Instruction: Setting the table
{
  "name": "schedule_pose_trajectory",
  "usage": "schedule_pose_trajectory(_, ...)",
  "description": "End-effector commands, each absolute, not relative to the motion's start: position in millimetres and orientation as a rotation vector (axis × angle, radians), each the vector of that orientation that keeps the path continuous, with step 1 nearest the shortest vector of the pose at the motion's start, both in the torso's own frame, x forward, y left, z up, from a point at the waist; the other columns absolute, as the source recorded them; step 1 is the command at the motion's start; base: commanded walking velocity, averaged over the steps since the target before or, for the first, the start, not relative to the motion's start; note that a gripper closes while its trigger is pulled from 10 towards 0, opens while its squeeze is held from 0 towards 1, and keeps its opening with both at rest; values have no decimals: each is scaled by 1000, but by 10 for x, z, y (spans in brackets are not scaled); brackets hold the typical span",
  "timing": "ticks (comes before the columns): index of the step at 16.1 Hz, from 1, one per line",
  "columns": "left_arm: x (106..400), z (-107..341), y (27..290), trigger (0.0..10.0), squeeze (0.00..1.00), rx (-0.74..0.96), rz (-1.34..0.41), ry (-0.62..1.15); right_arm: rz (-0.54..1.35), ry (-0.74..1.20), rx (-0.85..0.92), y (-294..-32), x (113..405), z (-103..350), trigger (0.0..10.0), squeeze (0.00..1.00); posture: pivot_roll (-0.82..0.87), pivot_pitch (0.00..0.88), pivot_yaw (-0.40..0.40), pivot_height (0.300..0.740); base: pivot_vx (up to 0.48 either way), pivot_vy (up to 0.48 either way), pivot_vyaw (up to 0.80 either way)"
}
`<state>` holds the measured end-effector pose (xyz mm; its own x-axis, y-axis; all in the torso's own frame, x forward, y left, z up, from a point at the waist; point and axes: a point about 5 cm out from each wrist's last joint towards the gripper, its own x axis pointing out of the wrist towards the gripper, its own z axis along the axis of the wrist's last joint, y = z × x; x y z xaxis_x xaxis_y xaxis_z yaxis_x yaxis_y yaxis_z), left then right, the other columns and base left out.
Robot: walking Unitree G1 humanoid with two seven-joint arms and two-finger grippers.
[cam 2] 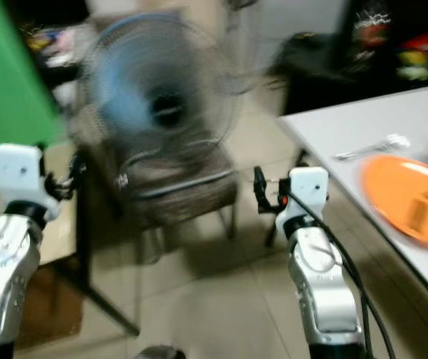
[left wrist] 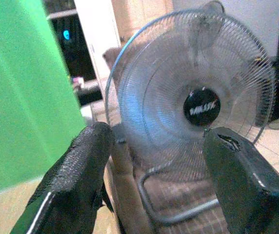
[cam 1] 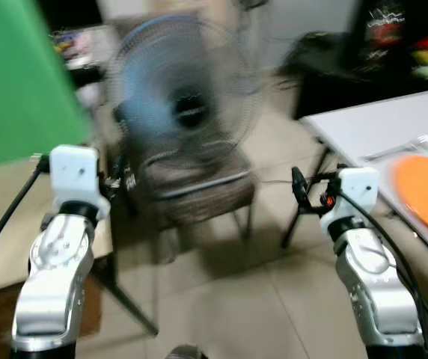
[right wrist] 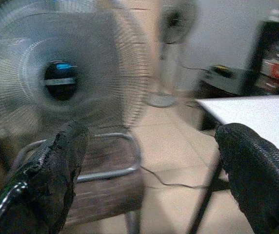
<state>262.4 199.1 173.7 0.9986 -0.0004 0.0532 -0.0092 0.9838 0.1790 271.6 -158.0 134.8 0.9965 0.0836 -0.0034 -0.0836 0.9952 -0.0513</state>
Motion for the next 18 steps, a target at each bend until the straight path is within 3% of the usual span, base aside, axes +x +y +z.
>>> schedule_pose_trajectory(1,2628,1659,1926,10000,0,167,-53,-8,109,-23,-42,-1568,2710,1453,10000,0,119,0,67,740,0,0,800)
schedule_pose_trajectory(5,2588,1564,1805,10000,0,116,-102,46,153,-25,-2,-1529,2675,1487,10000,0,125,0,56,740,0,0,800)
schedule_pose_trajectory(13,2532,1586,1863,10000,0,128,-81,50,202,-8,11,-1447,2712,1483,10000,0,155,0,27,740,0,0,800)
schedule_pose_trajectory(18,2536,1589,1837,10000,0,119,-90,52,183,5,67,-1448,2711,1465,10000,0,156,0,22,740,0,331,0)
